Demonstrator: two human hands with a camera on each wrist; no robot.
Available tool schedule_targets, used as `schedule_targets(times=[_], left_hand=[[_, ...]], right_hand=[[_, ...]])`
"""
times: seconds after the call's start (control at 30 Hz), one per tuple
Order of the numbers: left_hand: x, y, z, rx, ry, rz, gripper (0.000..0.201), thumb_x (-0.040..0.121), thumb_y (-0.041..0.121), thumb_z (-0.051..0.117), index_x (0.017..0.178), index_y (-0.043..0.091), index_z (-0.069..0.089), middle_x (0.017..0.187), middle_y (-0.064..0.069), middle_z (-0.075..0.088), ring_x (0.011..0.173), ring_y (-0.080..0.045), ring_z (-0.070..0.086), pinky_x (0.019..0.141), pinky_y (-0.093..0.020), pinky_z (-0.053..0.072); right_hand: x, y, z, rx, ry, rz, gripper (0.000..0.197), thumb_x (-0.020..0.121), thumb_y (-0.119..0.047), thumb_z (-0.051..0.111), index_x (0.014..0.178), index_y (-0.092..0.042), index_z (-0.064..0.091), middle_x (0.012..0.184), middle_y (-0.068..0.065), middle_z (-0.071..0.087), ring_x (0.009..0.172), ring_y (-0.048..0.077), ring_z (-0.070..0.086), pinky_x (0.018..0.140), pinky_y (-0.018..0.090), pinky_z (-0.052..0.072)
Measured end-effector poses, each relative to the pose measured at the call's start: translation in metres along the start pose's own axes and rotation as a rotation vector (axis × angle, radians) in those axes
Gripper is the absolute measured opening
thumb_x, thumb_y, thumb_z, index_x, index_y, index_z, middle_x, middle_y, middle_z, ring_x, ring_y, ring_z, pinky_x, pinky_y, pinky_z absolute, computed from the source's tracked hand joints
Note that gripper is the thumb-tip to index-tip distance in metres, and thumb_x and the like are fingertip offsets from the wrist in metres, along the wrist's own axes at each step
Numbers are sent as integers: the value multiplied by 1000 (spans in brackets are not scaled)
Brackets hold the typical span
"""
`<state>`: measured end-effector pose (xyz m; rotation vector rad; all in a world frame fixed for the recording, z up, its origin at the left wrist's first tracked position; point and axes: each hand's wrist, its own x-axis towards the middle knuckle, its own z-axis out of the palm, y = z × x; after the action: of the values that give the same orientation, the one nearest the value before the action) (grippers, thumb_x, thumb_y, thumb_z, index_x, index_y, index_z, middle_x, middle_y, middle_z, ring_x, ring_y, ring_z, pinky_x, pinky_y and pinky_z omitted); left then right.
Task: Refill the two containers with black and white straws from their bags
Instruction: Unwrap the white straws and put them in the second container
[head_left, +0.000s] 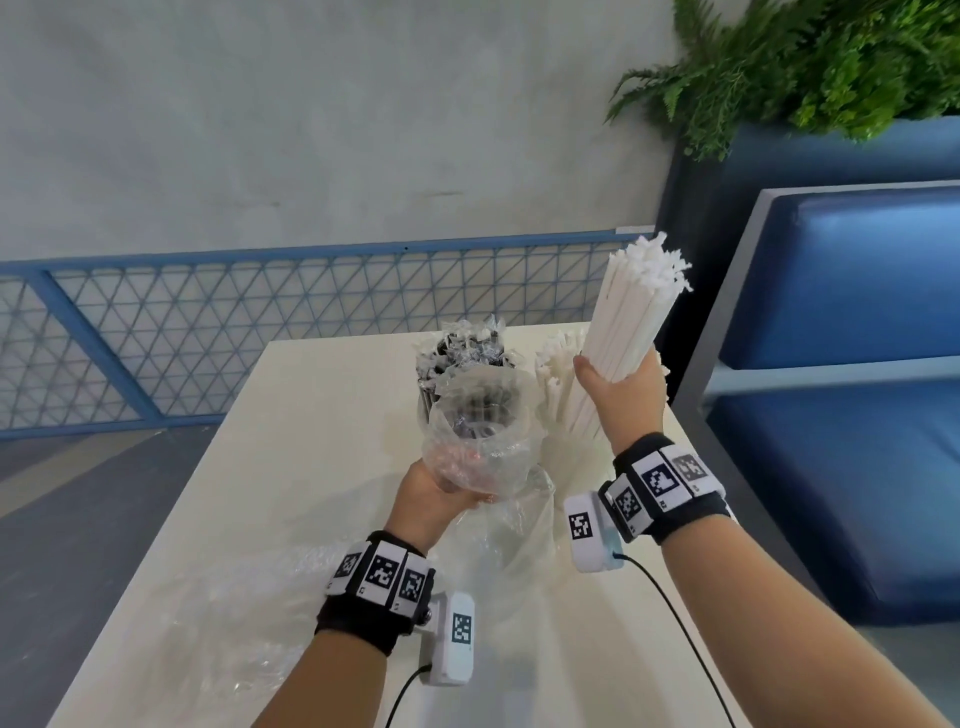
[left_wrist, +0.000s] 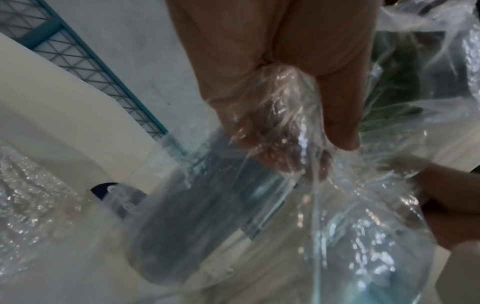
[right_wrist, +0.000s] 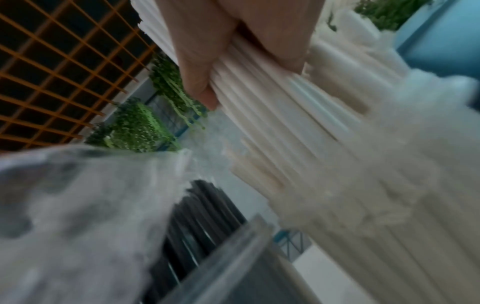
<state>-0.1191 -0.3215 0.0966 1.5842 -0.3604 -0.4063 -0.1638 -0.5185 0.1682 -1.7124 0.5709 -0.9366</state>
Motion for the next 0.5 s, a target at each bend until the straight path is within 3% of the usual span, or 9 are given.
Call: schedule_targets(times=[0.1,0.23,0.37,0.5], left_hand=[[-1,-1,-2,-11,31,9,36,59,-9,79,65,25,69,78,-7,73,76,-25,67,66,-32,56],[-2,1,-2,-64,26,22,36,60,-9,79,75,22,70,91,-22,70,82,-33,67,76,-42,54],[-1,-2,-4,-69,32,24,38,59,-10,78,74,24,69,80,-9,73,75,-25,67,69,-34,53],[-2,-2,-5,-75,34,31,38,60,-12,76,80,18,66,66,3,71,61,-12,65,58,-24,51]], right_hand=[[-4,23,4,-44,-56,56,48,79,-13,70,121,-6,49,99,-2,52,96,18,52,77,25,41],[-6,46,11,-168,-166,59,44,78,-14,69,117,-3,53,97,1,56,102,26,57,78,27,43],[-2,41,9,-153,-114,82,51,76,-15,72,121,-8,49,106,2,56,102,22,55,81,27,41],[-2,31,4,-12,-31,34,52,81,-20,69,124,-15,41,108,-6,52,99,12,51,82,23,38]])
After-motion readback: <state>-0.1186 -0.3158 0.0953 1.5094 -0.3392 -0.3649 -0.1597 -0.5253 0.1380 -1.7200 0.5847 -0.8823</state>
